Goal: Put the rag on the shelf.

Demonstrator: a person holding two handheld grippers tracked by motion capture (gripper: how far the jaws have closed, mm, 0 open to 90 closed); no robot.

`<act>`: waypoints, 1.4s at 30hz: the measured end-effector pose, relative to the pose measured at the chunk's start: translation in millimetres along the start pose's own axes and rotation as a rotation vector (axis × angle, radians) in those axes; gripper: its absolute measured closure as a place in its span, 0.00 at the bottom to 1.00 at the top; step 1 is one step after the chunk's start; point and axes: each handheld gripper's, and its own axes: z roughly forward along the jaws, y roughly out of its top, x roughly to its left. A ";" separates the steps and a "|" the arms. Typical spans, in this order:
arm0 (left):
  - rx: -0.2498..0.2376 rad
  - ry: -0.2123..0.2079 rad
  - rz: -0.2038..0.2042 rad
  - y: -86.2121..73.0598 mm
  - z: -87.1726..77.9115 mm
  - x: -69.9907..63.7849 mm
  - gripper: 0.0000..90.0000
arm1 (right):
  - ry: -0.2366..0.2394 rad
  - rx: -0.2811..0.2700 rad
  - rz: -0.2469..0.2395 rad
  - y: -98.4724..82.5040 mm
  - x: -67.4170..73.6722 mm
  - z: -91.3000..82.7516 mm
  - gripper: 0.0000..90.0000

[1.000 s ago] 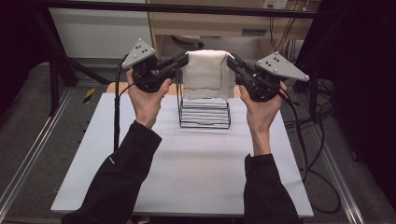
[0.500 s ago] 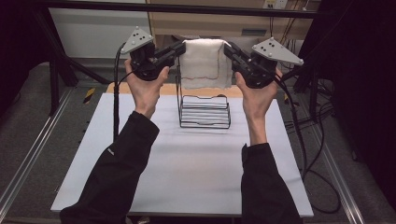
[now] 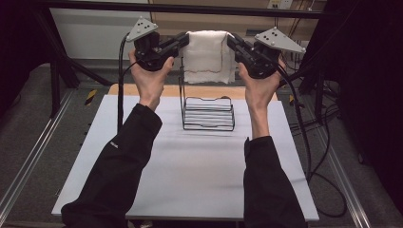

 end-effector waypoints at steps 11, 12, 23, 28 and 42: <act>0.014 0.034 -0.008 -1.6 17.4 13.1 0.94 | 0.005 0.014 0.009 -3.1 -10.1 17.8 0.93; 0.012 0.036 -0.009 -1.8 18.5 14.1 0.94 | 0.005 0.015 0.006 -3.4 -10.9 19.3 0.93; 0.031 0.055 -0.014 -7.9 30.3 27.0 0.94 | 0.010 0.031 0.016 -11.0 -17.9 37.0 0.93; 0.041 0.056 -0.008 -12.2 35.6 28.1 0.94 | 0.010 0.038 0.038 -16.3 -21.9 40.0 0.93; 0.090 0.046 0.007 -33.6 42.5 25.2 0.94 | 0.019 0.096 0.044 -38.7 -30.0 36.8 0.93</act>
